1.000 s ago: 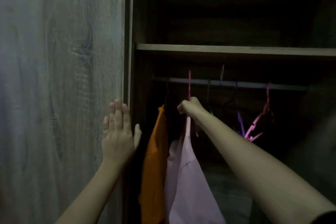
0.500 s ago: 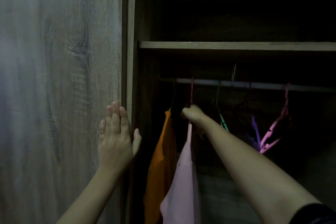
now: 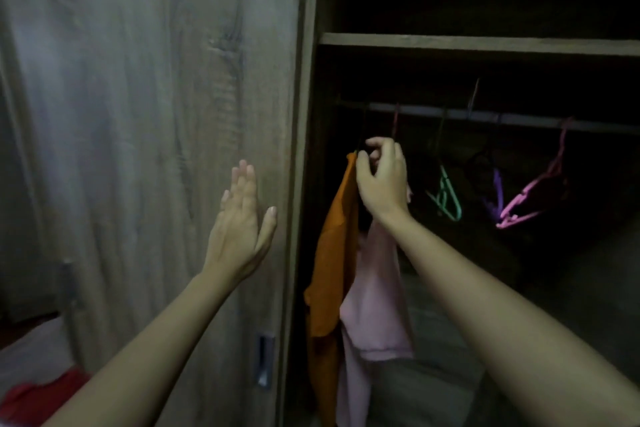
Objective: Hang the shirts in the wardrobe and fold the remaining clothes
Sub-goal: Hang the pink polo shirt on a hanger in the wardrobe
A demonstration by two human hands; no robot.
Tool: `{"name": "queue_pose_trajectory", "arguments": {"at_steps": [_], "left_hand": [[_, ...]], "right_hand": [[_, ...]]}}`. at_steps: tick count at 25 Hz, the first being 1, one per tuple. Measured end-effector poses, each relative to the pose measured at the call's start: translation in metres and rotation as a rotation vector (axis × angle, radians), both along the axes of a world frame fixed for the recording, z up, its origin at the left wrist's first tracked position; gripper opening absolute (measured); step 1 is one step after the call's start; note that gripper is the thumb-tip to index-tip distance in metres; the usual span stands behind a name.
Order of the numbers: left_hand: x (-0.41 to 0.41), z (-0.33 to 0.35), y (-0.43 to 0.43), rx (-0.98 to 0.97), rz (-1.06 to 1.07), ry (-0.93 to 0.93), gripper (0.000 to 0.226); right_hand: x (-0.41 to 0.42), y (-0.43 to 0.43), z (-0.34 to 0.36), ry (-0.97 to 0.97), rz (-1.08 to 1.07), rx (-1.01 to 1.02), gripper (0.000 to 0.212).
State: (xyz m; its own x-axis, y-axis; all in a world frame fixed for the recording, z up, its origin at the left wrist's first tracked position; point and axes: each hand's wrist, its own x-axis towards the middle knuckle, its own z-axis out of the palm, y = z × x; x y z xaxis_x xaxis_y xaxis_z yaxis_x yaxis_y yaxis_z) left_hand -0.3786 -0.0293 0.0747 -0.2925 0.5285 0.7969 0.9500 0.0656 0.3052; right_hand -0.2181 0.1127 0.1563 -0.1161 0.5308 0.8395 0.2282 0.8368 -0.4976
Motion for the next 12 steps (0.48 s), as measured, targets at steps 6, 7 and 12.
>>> {"name": "queue_pose_trajectory", "arguments": {"at_steps": [6,7,12], "left_hand": [[-0.058,-0.073,-0.12,-0.251,0.124,-0.062,0.076],[-0.071,-0.092,-0.146,-0.305,0.137,-0.085,0.077],[-0.131,-0.187,-0.273,-0.6,0.331,-0.186,0.083]], "right_hand": [[-0.09,-0.14,-0.102,-0.108,0.307,0.101,0.013],[-0.106,-0.159,-0.12,-0.161,0.366,0.057,0.014],[-0.165,-0.218,-0.196,-0.416,0.524,-0.082,0.028]]}}
